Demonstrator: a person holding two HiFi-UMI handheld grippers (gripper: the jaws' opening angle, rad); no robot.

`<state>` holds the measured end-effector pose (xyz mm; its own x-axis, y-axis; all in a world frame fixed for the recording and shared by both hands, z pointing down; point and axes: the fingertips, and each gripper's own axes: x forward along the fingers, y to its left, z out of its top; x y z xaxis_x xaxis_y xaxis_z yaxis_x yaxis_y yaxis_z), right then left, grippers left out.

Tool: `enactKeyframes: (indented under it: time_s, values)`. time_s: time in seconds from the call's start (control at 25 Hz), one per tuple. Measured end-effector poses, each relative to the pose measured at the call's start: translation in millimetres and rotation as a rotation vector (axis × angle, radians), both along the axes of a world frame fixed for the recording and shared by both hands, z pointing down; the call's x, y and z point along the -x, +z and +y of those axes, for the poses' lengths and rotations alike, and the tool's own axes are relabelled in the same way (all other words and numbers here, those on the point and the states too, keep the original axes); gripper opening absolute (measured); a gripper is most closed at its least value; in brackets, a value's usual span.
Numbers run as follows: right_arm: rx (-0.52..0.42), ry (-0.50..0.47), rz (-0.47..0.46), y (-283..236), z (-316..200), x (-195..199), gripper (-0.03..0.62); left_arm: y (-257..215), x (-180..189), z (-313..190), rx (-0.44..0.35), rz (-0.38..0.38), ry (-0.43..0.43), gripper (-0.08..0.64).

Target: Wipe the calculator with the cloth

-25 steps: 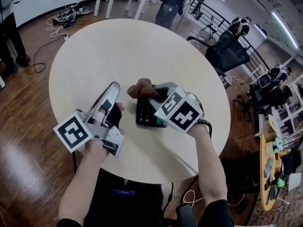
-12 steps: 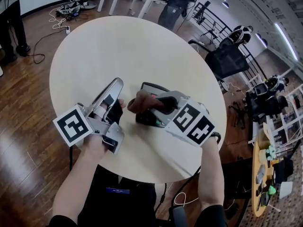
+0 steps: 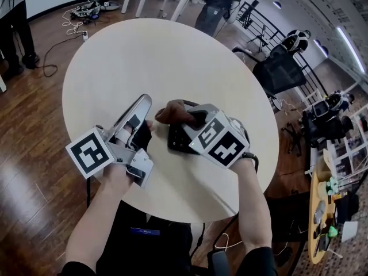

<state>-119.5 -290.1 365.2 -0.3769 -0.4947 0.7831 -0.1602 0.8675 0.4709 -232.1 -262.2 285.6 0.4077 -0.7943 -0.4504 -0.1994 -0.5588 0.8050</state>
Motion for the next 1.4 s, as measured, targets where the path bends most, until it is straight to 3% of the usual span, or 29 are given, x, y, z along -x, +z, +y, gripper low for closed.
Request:
enactKeyframes:
  time_s: [0.32,0.4,0.48,0.6,0.68,0.8,0.96,1.32,1.4]
  values:
    - [0.235,-0.214,0.074,16.2,104.5,-6.2,0.064,-2.2,-1.3,1.5,0.001,-0.005,-0.005,-0.008]
    - [0.255,-0.241,0.068,14.6,111.0,-7.7,0.064,-1.6,-1.1,1.0,0.001,-0.005,-0.005,-0.008]
    - [0.197,-0.188,0.007,2.7,87.4,-6.9,0.064,-0.8,-1.5,0.1,0.001,0.0,-0.004,-0.008]
    - [0.016,-0.011,-0.106,-24.5,18.9,-8.1,0.064,0.3,-1.4,-0.2,0.001,0.011,-0.002,-0.008]
    - [-0.09,0.094,-0.133,-34.8,-22.3,-12.7,0.064,-0.3,-1.8,0.1,-0.001,0.017,-0.001,-0.008]
    - [-0.109,0.138,-0.115,-26.3,-46.8,-13.8,0.064,-1.3,-2.5,0.3,-0.004,0.02,0.0,-0.008]
    - [-0.046,0.061,-0.028,-7.6,-19.8,-11.7,0.064,-0.1,-2.2,0.1,-0.001,0.014,0.0,-0.008]
    - [0.18,-0.238,0.073,18.7,100.3,-20.9,0.064,-0.7,-1.9,0.4,-0.007,0.009,-0.007,-0.008]
    - [0.172,-0.242,0.065,13.6,99.0,-29.2,0.064,-1.6,-2.6,0.3,-0.009,0.007,-0.006,-0.008]
